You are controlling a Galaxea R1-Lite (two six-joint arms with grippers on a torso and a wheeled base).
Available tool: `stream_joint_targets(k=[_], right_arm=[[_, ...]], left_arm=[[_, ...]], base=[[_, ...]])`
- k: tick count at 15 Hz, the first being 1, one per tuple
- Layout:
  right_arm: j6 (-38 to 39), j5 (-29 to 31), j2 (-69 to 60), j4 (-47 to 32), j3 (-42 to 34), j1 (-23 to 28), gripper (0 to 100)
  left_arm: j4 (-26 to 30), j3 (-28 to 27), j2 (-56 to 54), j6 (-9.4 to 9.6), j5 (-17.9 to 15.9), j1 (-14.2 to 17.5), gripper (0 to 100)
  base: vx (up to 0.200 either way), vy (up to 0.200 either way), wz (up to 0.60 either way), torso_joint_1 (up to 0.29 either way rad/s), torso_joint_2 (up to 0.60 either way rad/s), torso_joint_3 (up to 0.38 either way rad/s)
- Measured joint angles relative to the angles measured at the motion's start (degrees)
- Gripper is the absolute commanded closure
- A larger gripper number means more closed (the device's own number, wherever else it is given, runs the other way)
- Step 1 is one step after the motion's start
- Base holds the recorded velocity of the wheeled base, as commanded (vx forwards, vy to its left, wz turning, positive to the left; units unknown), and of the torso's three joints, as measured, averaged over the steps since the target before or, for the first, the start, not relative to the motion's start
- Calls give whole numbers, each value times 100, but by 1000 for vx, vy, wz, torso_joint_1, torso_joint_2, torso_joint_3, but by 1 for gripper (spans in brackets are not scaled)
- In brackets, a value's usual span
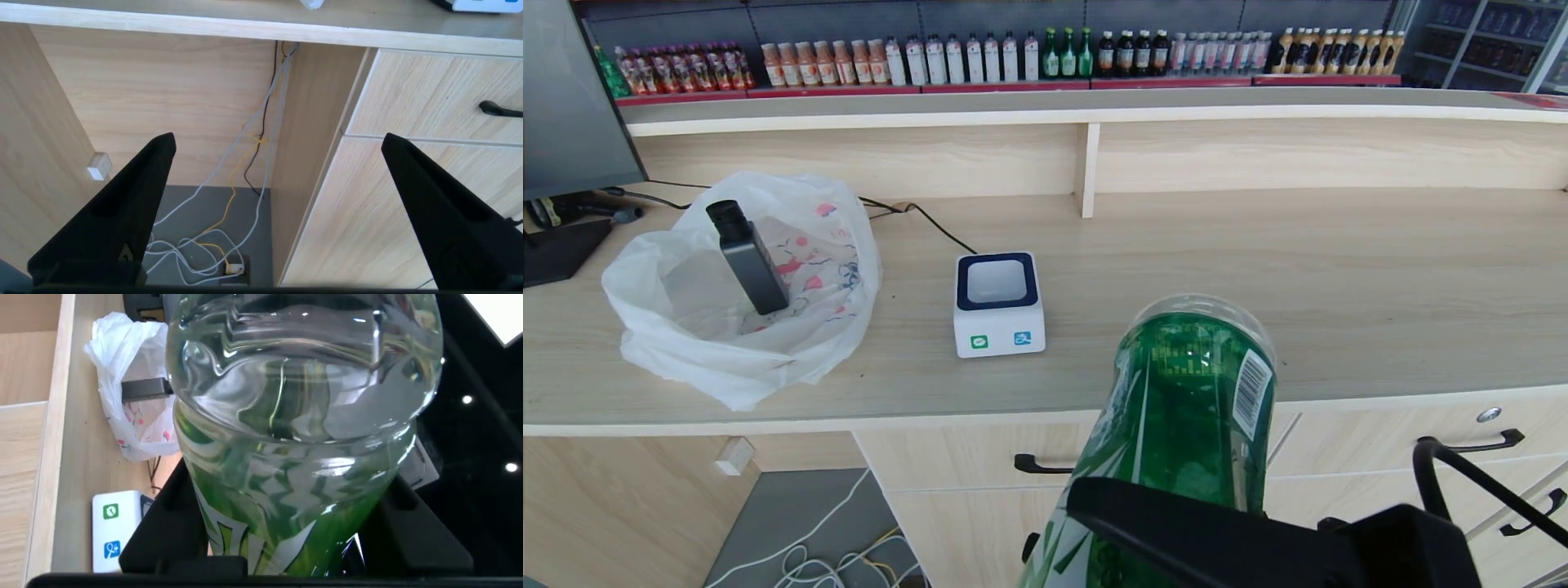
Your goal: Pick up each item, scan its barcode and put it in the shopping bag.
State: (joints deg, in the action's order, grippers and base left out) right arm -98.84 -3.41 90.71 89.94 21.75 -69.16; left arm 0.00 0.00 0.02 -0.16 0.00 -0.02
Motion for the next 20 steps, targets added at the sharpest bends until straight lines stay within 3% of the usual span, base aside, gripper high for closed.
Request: stream_joint_targets(k=[14, 18, 20], right_arm=[[187, 0, -72, -2, 83, 45, 100], [1514, 82, -538, 2, -254, 436, 100], [2549, 297, -728, -9, -670, 557, 100]], left_arm=[[0, 0, 0, 2, 0, 2, 0], [0, 0, 0, 0, 0, 2, 0], [0, 0, 0, 0, 0, 2, 0]], base=[[0, 0, 0, 0, 0, 0], [0, 0, 0, 0, 0, 0], [0, 0, 0, 0, 0, 0]])
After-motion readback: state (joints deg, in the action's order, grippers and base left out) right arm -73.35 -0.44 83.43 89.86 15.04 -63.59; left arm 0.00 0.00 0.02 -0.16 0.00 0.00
